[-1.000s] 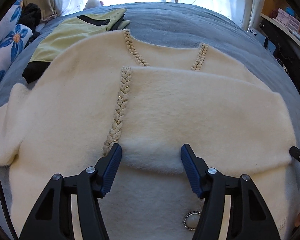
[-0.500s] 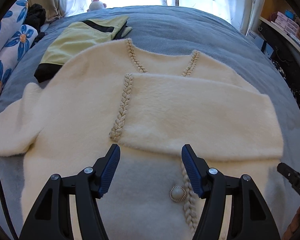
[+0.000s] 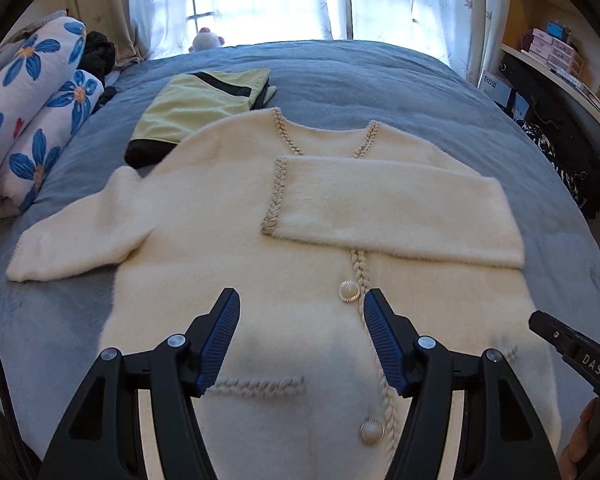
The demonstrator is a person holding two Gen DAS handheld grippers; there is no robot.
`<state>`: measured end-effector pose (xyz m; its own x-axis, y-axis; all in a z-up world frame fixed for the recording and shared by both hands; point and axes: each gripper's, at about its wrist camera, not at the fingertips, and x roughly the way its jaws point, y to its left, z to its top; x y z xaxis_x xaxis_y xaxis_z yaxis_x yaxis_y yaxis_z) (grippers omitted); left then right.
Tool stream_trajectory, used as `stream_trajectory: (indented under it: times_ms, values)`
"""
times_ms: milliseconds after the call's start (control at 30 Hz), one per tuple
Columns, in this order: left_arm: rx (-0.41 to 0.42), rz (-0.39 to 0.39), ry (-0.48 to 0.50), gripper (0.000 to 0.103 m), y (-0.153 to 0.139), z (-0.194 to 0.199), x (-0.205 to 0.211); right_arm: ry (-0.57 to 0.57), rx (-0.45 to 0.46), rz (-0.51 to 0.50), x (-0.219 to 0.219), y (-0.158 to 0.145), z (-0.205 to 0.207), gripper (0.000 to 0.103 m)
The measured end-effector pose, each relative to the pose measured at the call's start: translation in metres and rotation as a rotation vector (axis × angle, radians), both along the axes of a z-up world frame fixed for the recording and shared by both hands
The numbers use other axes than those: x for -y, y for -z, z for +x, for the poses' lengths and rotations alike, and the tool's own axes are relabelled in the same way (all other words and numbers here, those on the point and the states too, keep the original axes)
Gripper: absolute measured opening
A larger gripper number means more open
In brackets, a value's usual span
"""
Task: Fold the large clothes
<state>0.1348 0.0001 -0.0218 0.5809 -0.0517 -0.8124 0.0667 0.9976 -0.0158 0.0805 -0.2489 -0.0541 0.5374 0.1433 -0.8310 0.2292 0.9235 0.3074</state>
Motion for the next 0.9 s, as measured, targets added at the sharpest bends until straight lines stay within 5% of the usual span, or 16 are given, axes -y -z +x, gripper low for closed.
stream_trajectory:
  times_ms: [567, 733, 900]
  values:
    - [0.058, -0.017, -0.042, 0.067, -0.038, -0.088, -0.063, -0.175, 0.033, -0.048, -0.088, -0.024, -0.049, 0.015]
    - [0.076, -0.031, -0.075, 0.07, -0.045, -0.099, -0.089, -0.216, 0.09, -0.094, -0.114, -0.04, -0.057, 0.036]
    - [0.081, -0.051, -0.115, 0.07, -0.048, -0.104, -0.12, -0.27, 0.139, -0.125, -0.146, -0.053, -0.056, 0.036]
